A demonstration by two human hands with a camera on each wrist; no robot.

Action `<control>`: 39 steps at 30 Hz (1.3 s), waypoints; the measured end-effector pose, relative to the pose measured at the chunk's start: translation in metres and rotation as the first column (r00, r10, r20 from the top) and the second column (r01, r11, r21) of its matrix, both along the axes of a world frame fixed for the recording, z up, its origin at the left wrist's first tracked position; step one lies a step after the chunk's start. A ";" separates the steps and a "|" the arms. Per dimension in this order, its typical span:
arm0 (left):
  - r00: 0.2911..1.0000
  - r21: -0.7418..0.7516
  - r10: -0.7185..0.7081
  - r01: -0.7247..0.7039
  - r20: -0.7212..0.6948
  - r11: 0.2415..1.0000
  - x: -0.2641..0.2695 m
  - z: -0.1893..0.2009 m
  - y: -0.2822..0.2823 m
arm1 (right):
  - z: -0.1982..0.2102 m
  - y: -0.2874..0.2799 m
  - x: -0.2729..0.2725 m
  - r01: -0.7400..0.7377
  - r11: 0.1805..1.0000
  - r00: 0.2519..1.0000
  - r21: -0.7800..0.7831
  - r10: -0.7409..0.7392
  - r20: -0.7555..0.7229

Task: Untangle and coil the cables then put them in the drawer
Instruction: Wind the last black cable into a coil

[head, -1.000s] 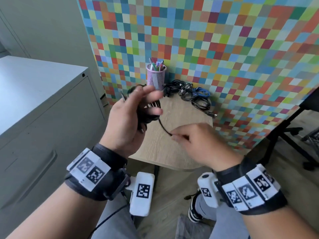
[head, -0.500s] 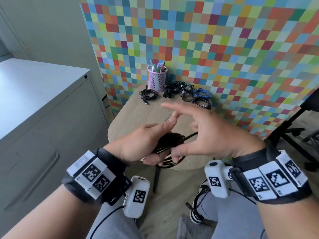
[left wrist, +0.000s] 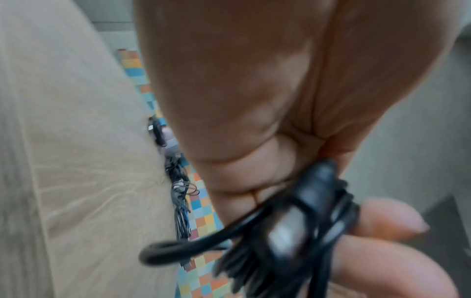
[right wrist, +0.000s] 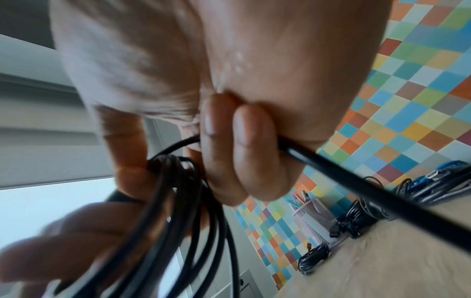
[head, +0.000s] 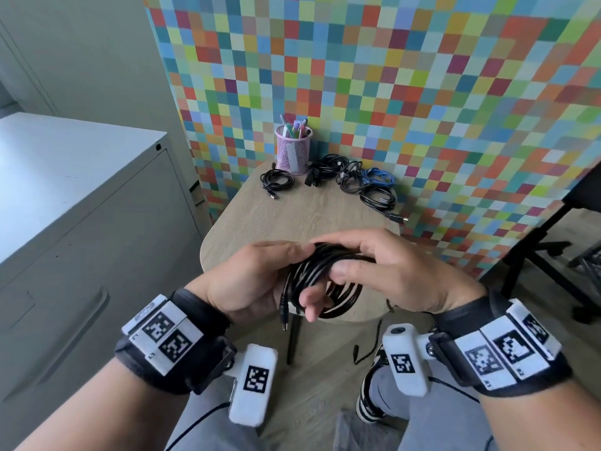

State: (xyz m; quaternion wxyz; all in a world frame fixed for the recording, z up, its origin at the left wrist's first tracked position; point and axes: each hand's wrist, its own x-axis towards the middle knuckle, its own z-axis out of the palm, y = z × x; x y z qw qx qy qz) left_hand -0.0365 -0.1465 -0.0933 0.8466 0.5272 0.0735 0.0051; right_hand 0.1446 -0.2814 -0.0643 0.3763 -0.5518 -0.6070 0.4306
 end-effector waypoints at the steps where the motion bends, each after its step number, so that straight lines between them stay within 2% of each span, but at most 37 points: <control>1: 0.999 -0.017 0.036 -0.036 0.002 0.999 0.001 0.001 -0.002 | -0.003 0.001 -0.001 0.023 0.999 1.000 0.025 -0.024 0.010; 4: 0.983 0.007 0.173 -0.173 -0.056 0.985 0.009 0.004 -0.010 | -0.010 0.007 -0.002 0.124 0.986 0.983 0.110 -0.137 0.121; 9: 0.967 0.144 0.251 -0.256 0.049 0.956 0.013 0.007 -0.015 | -0.009 0.013 -0.003 0.135 0.978 0.988 0.162 -0.146 0.058; 11: 0.955 0.142 0.289 -0.297 0.072 0.944 0.013 0.008 -0.014 | -0.008 0.014 0.001 0.129 0.973 0.990 0.192 -0.137 0.030; 13: 0.939 0.077 0.331 -0.338 0.090 0.938 0.009 0.011 -0.009 | -0.007 0.013 0.010 0.173 0.955 0.985 0.241 -0.173 -0.023; 15: 0.918 -0.054 0.382 -0.378 0.106 0.924 0.003 0.015 0.000 | -0.006 0.010 0.020 0.315 0.914 0.948 0.257 -0.288 -0.138; 17: 0.890 -0.183 0.435 -0.409 0.135 0.894 -0.003 0.018 0.008 | -0.009 0.005 0.030 0.449 0.847 0.893 0.283 -0.421 -0.156; 20: 0.852 -0.315 0.479 -0.405 0.210 0.858 -0.006 0.022 0.012 | -0.026 0.005 0.044 0.539 0.765 0.796 0.353 -0.599 0.083; 22: 0.819 -0.355 0.524 -0.430 0.234 0.830 -0.002 0.024 0.011 | -0.037 0.007 0.041 0.559 0.770 0.736 0.309 -0.632 0.242; 23: 0.797 -0.330 0.558 -0.476 0.230 0.815 0.001 0.025 0.009 | -0.042 0.009 0.036 0.549 0.791 0.719 0.270 -0.611 0.330; 24: 0.765 -0.238 0.601 -0.555 0.229 0.797 0.005 0.026 0.007 | -0.045 0.011 0.028 0.513 0.828 0.708 0.225 -0.557 0.434; 25: 0.724 -0.067 0.645 -0.651 0.243 0.756 0.010 0.025 0.006 | -0.047 0.012 0.017 0.461 0.869 0.696 0.179 -0.479 0.535; 26: 0.690 0.170 0.666 -0.719 0.283 0.673 0.014 0.024 0.003 | -0.047 0.013 0.005 0.400 0.905 0.677 0.142 -0.396 0.620; 27: 0.684 0.408 0.649 -0.725 0.334 0.555 0.018 0.022 0.001 | -0.046 0.015 -0.008 0.329 0.938 0.659 0.112 -0.313 0.684; 29: 0.743 0.724 0.563 -0.604 0.361 0.333 0.025 0.015 -0.001 | -0.040 0.019 -0.030 0.201 0.976 0.644 0.086 -0.197 0.739; 30: 0.783 0.821 0.526 -0.514 0.332 0.247 0.027 0.010 -0.002 | -0.034 0.019 -0.036 0.168 0.981 0.669 0.098 -0.187 0.720; 32: 0.827 0.934 0.500 -0.346 0.256 0.094 0.027 0.006 -0.002 | -0.016 0.016 -0.040 0.132 0.966 0.721 0.221 -0.247 0.648; 33: 0.845 0.949 0.487 -0.300 0.218 0.094 0.025 0.005 0.000 | -0.008 0.014 -0.037 0.150 0.945 0.735 0.290 -0.303 0.607; 34: 0.875 0.946 0.451 -0.276 0.175 0.168 0.023 0.006 0.001 | 0.000 0.011 -0.032 0.203 0.922 0.749 0.329 -0.363 0.555; 37: 0.954 0.819 0.295 -0.207 0.048 0.536 0.019 0.011 -0.001 | 0.012 0.007 -0.011 0.349 0.867 0.776 0.354 -0.480 0.410; 39: 0.974 0.714 0.224 -0.140 -0.025 0.686 0.017 0.015 -0.004 | 0.016 0.008 0.000 0.322 0.901 0.827 0.290 -0.417 0.378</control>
